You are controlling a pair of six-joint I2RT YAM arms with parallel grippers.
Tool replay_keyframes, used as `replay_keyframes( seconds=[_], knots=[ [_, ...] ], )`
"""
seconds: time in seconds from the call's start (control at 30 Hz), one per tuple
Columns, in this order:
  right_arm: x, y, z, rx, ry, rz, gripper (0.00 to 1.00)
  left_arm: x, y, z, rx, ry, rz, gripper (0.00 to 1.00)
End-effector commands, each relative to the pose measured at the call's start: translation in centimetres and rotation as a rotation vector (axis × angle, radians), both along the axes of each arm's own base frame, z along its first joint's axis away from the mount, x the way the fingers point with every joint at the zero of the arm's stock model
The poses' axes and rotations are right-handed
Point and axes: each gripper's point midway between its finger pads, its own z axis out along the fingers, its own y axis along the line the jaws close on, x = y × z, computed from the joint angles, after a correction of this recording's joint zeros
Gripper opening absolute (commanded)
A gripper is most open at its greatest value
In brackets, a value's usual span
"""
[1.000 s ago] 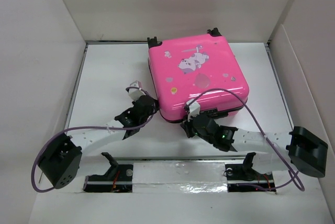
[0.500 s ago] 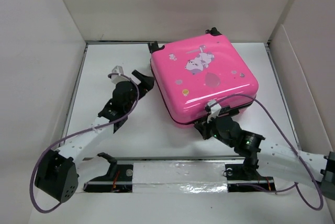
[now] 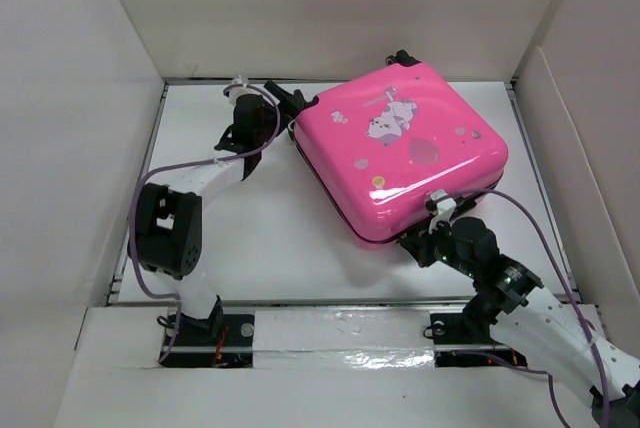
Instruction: Pack the luggage
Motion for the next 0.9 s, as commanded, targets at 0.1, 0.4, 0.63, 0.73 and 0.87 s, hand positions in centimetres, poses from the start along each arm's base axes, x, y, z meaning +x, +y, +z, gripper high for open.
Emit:
replay_keyframes(
  seconds=[0.1, 0.4, 0.63, 0.73, 0.87],
  knots=[
    [0.7, 1.7, 6.5, 0.145, -0.190, 0.065, 0.00, 3.1, -2.8, 1.1, -0.060, -0.045, -0.087, 0.95],
    [0.4, 1.9, 6.3, 0.153, -0.183, 0.083, 0.00, 5.5, -3.7, 0.9, -0.219, -0.133, -0.074, 0.86],
    [0.3, 1.6, 6.3, 0.147, -0.178, 0.077, 0.00, 5.2, -3.6, 7.6, -0.295, -0.317, -0.105, 0.00],
    [0.7, 1.4, 6.3, 0.150, -0.188, 0.052, 0.00, 4.2, -3.9, 10.0, -0.276, -0.337, -0.126, 0.00],
    [0.9, 1.4, 6.5, 0.153, -0.195, 0.046, 0.00, 2.8, -3.5, 12.5, -0.277, -0.363, -0.133, 0.00]
  ],
)
